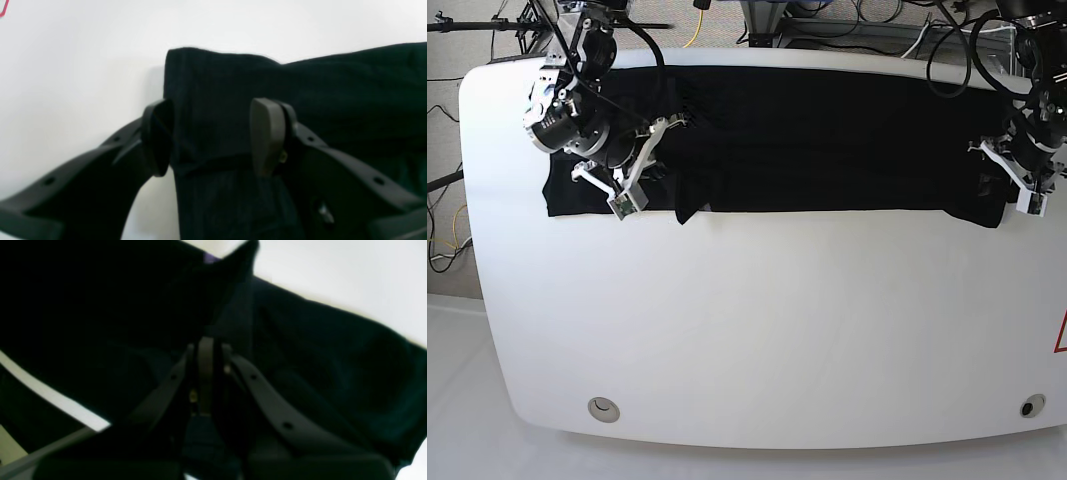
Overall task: Fold the T-shirt properly
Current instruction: 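Lift the shirt end with the right gripper and fold it toward the left gripper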
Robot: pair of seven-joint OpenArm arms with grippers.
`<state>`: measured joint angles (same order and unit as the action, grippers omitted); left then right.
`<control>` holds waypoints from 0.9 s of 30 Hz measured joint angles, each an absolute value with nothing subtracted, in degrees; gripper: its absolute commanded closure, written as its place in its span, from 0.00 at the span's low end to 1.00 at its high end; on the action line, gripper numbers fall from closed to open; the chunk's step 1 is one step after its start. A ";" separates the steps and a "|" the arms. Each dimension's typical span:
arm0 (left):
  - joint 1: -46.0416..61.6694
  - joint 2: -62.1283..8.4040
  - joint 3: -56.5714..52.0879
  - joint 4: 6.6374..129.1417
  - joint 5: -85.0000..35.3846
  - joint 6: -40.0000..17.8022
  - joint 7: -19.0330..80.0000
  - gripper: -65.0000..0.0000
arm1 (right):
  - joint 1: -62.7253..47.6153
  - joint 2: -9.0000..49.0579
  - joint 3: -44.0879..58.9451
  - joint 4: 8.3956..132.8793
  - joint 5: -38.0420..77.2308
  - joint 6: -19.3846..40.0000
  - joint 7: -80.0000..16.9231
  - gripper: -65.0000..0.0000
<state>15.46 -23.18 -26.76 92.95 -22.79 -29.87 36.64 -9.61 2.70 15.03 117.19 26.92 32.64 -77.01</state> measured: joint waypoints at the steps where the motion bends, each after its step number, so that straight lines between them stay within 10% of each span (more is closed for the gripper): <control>1: 15.42 -23.18 -26.72 92.95 -22.79 -29.85 36.64 0.48 | -9.67 2.72 15.03 117.23 26.98 32.64 -77.03 1.00; 27: 15.42 -23.38 -26.74 92.75 -22.74 -29.82 36.69 0.48 | -19.22 6.46 12.36 113.14 41.78 32.56 -76.44 0.97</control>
